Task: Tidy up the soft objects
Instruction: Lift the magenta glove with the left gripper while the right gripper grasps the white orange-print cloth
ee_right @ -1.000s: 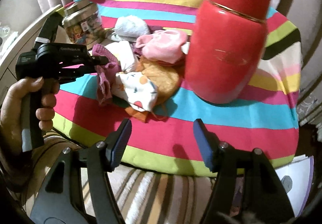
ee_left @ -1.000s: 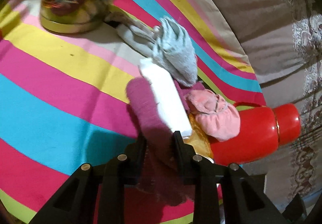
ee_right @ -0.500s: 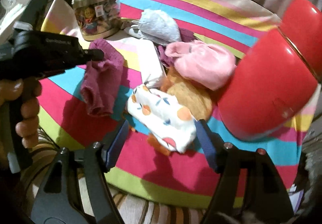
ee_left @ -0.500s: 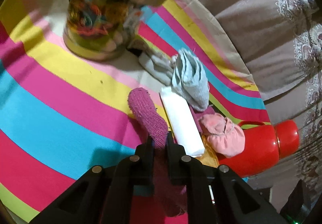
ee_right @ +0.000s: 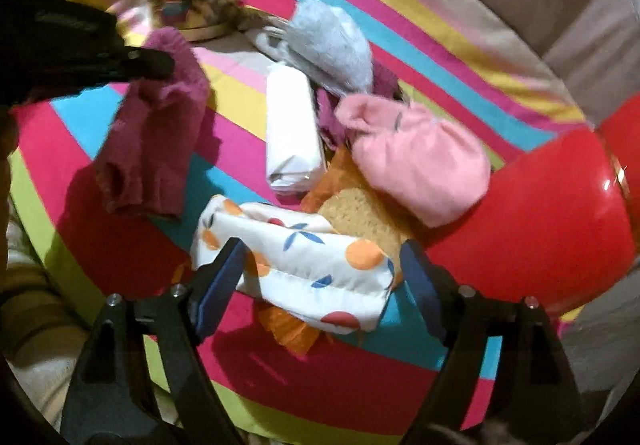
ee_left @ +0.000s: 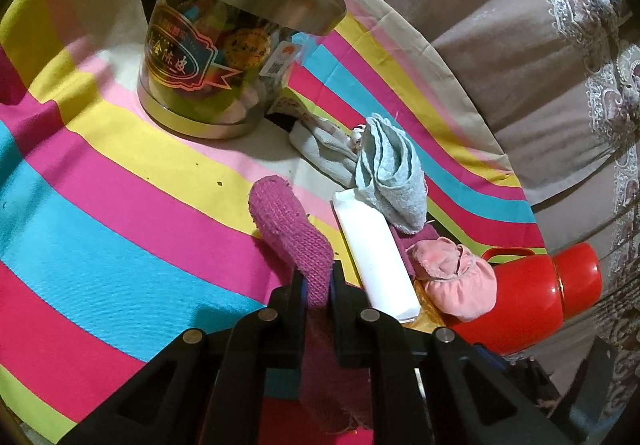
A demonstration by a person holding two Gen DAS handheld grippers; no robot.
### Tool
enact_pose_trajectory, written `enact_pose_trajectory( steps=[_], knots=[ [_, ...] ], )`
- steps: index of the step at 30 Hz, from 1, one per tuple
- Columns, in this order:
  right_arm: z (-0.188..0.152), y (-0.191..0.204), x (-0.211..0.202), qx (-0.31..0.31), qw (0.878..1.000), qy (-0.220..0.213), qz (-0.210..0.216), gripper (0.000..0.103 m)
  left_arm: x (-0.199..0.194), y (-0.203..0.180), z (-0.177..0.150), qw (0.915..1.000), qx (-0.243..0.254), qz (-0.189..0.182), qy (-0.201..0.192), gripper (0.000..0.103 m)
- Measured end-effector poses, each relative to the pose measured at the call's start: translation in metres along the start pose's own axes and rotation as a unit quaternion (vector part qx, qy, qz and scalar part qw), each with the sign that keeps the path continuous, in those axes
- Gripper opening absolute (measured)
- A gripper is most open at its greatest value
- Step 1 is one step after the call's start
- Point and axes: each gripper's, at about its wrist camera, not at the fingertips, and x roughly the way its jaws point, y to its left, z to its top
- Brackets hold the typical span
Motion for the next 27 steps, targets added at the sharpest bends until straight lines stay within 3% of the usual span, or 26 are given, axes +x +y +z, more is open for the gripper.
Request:
enact_pose_trajectory(
  steps=[5, 8, 14, 20, 21, 22, 27],
  knots=[
    [-0.005, 0.022, -0.014, -0.119, 0.992, -0.029, 0.000, 0.090, 0.000, 0.001, 0.000, 1.0000, -0.002, -0.001, 0.001, 0.010],
    [-0.003, 0.022, -0.011, -0.164, 0.986, -0.010, 0.030, 0.090, 0.001, 0.001, 0.000, 1.0000, -0.003, 0.000, 0.002, 0.010],
    [0.000, 0.024, 0.013, -0.249, 0.967, 0.030, 0.050, 0.090, 0.004, 0.004, 0.000, 1.0000, -0.005, 0.001, 0.004, 0.010],
    [0.002, 0.023, 0.032, -0.247, 0.965, 0.040, 0.084, 0.090, 0.007, 0.006, 0.000, 1.0000, -0.006, 0.000, 0.007, 0.010],
    [0.003, 0.020, 0.033, -0.231, 0.968, 0.038, 0.088, 0.084, 0.006, 0.006, 0.000, 1.0000, -0.007, 0.000, 0.006, 0.010],
    [0.003, 0.016, 0.034, -0.213, 0.972, 0.036, 0.092, 0.071, 0.007, 0.007, 0.000, 1.0000, -0.007, 0.000, 0.007, 0.010],
    [0.001, -0.002, 0.032, -0.124, 0.984, 0.032, 0.122, 0.059, 0.009, 0.007, 0.000, 1.0000, -0.005, -0.002, 0.008, 0.010]
  ],
)
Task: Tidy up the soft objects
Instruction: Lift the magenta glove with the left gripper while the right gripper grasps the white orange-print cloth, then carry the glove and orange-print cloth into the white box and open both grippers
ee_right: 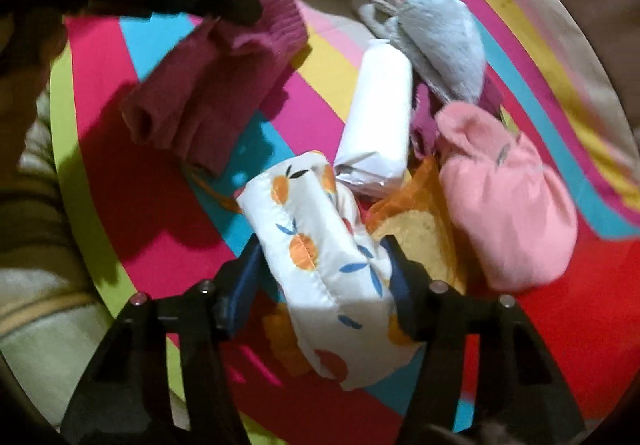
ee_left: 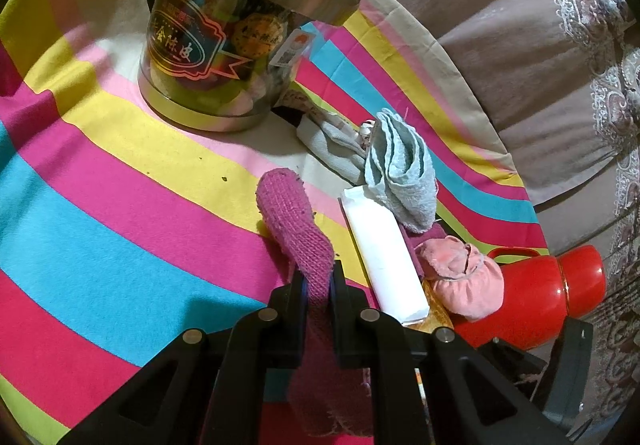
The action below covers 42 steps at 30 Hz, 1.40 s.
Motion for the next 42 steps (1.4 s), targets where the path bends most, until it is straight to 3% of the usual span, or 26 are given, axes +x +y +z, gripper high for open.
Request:
enact_pose_trajectory(
  steps=[7, 16, 27, 36, 42],
  knots=[
    [-0.009, -0.013, -0.015, 0.098, 0.995, -0.028, 0.006, 0.049, -0.003, -0.002, -0.001, 1.0000, -0.002, -0.008, -0.005, 0.010],
    [-0.022, -0.014, -0.045, 0.182, 0.980, -0.080, -0.002, 0.048, -0.018, -0.019, -0.002, 0.9984, 0.020, -0.038, -0.035, 0.010],
    [-0.062, -0.024, -0.091, 0.265, 0.956, -0.124, -0.012, 0.048, -0.044, -0.060, -0.017, 0.9929, 0.060, -0.076, -0.069, 0.010],
    [-0.116, -0.045, -0.118, 0.334, 0.932, -0.136, -0.029, 0.048, -0.056, -0.105, -0.050, 0.9876, 0.096, -0.116, -0.044, 0.010],
    [-0.169, -0.055, -0.137, 0.383, 0.913, -0.133, -0.048, 0.048, -0.050, -0.151, -0.086, 0.9822, 0.138, -0.127, 0.005, 0.010]
  ],
)
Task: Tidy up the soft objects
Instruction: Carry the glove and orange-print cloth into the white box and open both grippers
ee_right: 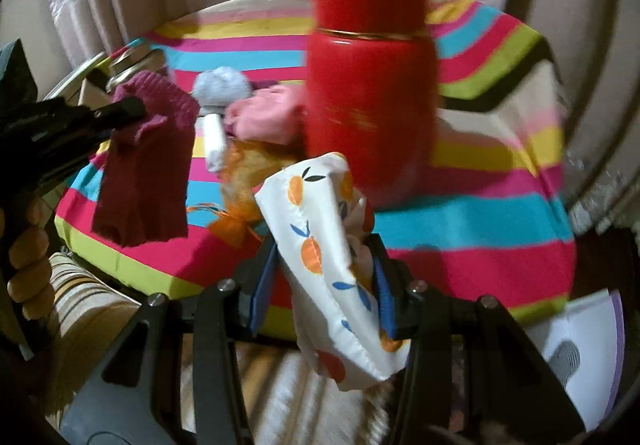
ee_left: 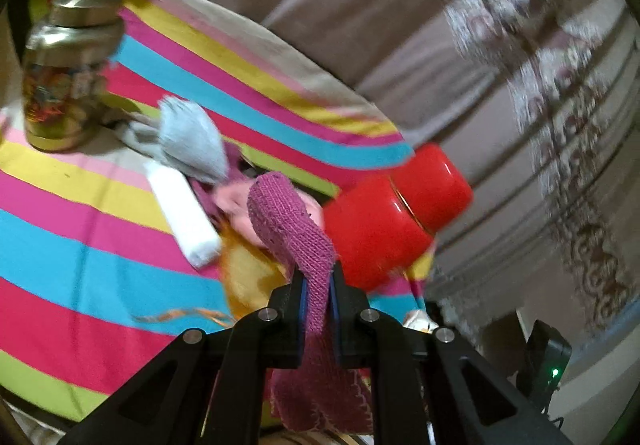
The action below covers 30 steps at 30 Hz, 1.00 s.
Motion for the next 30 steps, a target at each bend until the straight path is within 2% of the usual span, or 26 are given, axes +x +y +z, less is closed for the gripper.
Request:
enact_pose_trajectory(
  steps=[6, 12, 18, 26, 30],
  knots=[
    [-0.025, -0.046, -0.027, 0.045, 0.998, -0.002, -0.039, 0.048, 0.029, -0.054, -0.037, 0.9969, 0.036, -0.013, 0.069, 0.010],
    [-0.050, -0.093, -0.055, 0.092, 0.992, -0.005, -0.088, 0.048, 0.057, -0.113, -0.080, 0.9872, 0.086, -0.033, 0.130, 0.010],
    [-0.076, -0.131, -0.079, 0.133, 0.983, -0.005, -0.123, 0.048, 0.073, -0.154, -0.109, 0.9769, 0.128, -0.047, 0.164, 0.010],
    [-0.099, -0.166, -0.102, 0.172, 0.973, -0.011, -0.151, 0.051, 0.087, -0.188, -0.135, 0.9656, 0.164, -0.059, 0.193, 0.010],
    [-0.105, -0.177, -0.113, 0.188, 0.969, -0.016, -0.159, 0.056, 0.096, -0.204, -0.148, 0.9565, 0.179, -0.074, 0.218, 0.014]
  ],
)
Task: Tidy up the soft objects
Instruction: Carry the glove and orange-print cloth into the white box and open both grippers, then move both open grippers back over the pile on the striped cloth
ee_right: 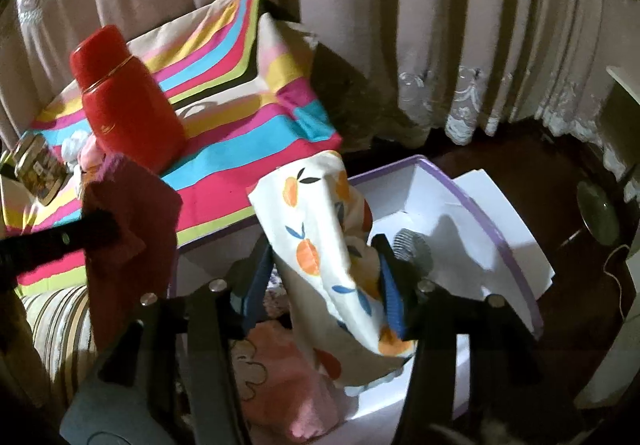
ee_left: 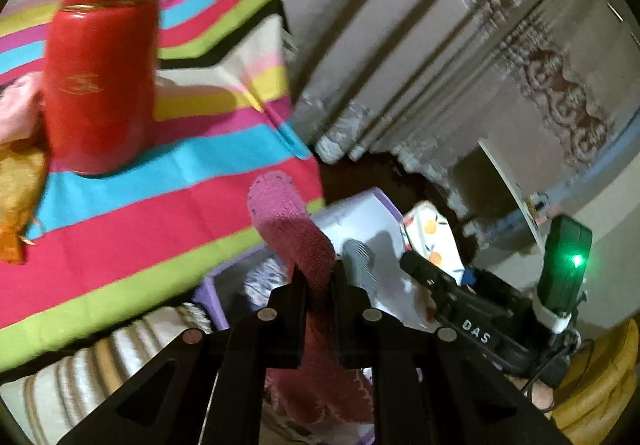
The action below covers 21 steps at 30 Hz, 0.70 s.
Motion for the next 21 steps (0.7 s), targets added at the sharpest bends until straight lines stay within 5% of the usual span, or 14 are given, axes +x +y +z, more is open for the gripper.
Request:
enact_pose_trajectory(
  steps=[3, 5, 21],
  knots=[
    [-0.001, -0.009, -0.002, 0.011, 1.000, -0.002, -0.004, 0.066, 0.012, -0.012, -0.004, 0.9994, 0.016, -0.020, 0.023, 0.035],
    [-0.002, -0.012, -0.002, 0.013, 1.000, -0.004, -0.008, 0.070, 0.014, -0.017, -0.006, 0.9990, 0.025, -0.027, 0.027, 0.057],
    [-0.004, 0.012, 0.001, -0.012, 1.000, 0.020, 0.015, 0.070, -0.014, 0.024, 0.002, 0.9997, -0.021, 0.005, -0.015, 0.060]
  ],
)
